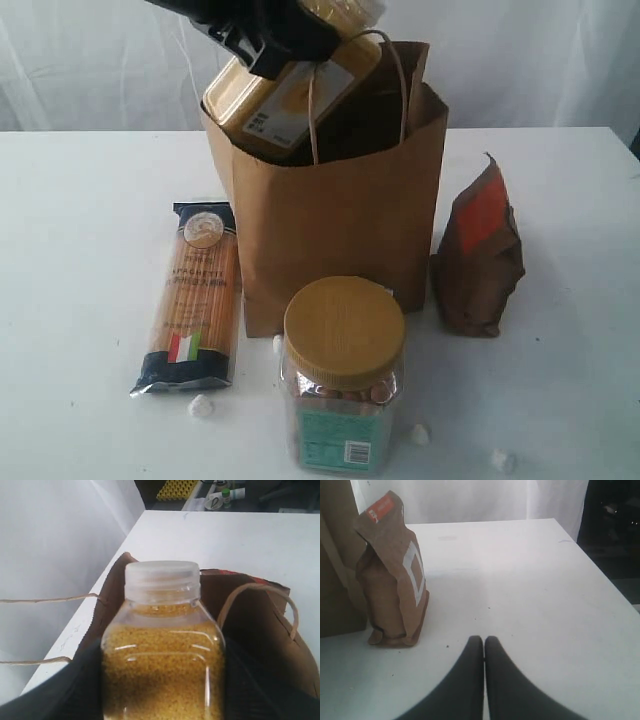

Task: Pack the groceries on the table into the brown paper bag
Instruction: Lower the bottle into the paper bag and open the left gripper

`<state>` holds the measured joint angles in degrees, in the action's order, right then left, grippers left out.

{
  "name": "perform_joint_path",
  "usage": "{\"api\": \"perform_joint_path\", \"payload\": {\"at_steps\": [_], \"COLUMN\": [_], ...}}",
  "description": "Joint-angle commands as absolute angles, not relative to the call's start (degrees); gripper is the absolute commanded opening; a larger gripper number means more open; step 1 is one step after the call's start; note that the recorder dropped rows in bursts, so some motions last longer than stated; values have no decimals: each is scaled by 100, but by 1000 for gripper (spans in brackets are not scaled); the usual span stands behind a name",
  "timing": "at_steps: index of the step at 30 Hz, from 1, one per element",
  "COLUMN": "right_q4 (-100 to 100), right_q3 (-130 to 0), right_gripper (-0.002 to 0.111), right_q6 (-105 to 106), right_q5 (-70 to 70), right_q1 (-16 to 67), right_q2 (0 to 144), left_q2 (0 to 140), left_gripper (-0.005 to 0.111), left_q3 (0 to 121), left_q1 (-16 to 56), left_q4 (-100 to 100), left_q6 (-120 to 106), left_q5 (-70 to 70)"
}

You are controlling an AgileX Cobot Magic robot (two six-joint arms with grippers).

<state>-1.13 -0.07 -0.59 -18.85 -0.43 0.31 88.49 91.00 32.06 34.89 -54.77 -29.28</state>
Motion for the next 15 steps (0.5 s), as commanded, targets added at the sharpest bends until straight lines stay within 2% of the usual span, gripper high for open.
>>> {"api": "perform_joint_path", "payload": {"at_steps": [1, 5, 15], "right_q4": [-106, -106, -106], "right_q3": [0, 0, 0], "right_gripper": [0, 0, 0], "right_q6": [-104, -131, -131], "right_q5": [-1836, -1836, -1836], "right_q1": [-39, -39, -39], "right_q2": [0, 0, 0], "left_q2": [8739, 8739, 8739], "left_gripper": [54, 62, 62], "left_q3": [9125, 9125, 9125], "left_q1": [3210, 3210, 3210], "left_q4": [3748, 3760, 3760], "left_q6": [-5525, -5525, -5388], "left_q5": [-2958, -3134, -3156]}}
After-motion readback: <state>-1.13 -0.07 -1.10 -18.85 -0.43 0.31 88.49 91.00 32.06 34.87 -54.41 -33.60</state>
